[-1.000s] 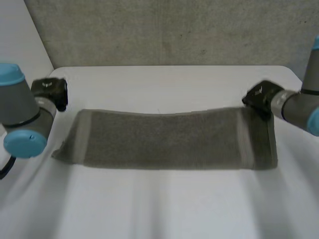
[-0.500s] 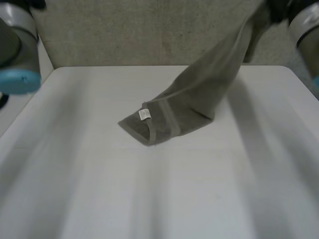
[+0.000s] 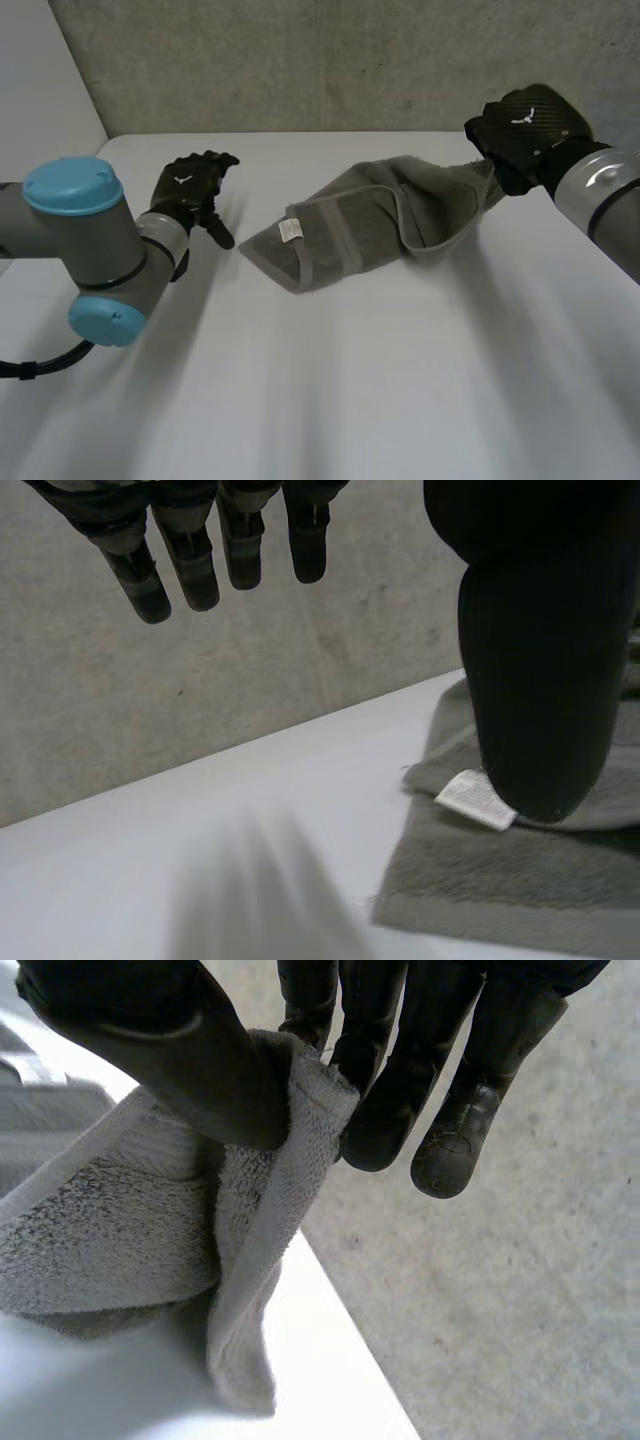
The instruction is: Fold the laundry
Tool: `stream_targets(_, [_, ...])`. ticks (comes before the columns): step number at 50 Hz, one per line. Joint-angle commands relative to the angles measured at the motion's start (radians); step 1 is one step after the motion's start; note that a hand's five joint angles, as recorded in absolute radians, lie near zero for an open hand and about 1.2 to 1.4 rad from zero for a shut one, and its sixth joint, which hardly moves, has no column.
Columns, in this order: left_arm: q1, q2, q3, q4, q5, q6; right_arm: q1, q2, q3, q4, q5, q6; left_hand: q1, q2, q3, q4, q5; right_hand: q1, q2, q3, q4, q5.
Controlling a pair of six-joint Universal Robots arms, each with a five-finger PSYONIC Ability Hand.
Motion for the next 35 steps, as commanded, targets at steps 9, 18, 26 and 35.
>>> stream_targets(9, [-0.236,0.014,0.004,0.027,-0.002,0.004,0.020,-0.317,0.058,0.055,-0.024,0.002,-0.018,-0.009,-0.010,-0.011,-0.018,0.064,0.052,0.048,0.055,0.022])
stream_targets(18, [-0.271,-0.011,0.004,0.153,-0.004,-0.002,0.034,-0.418,0.065,0.129,-0.029,0.002,0.015,0.023,0.022,0.022,0.014,0.064,0.052,0.048,0.055,0.022])
stream_targets(26, [-0.298,-0.057,0.005,0.158,-0.002,-0.002,0.034,-0.452,0.082,0.146,-0.027,0.004,0.026,0.035,0.034,0.034,0.026,0.064,0.052,0.048,0.055,0.022])
stream_targets(35, [-0.325,-0.108,-0.001,0.159,-0.012,-0.009,0.035,-0.466,0.065,0.152,-0.013,0.005,0.126,0.135,0.134,0.133,0.126,0.064,0.052,0.048,0.055,0.022])
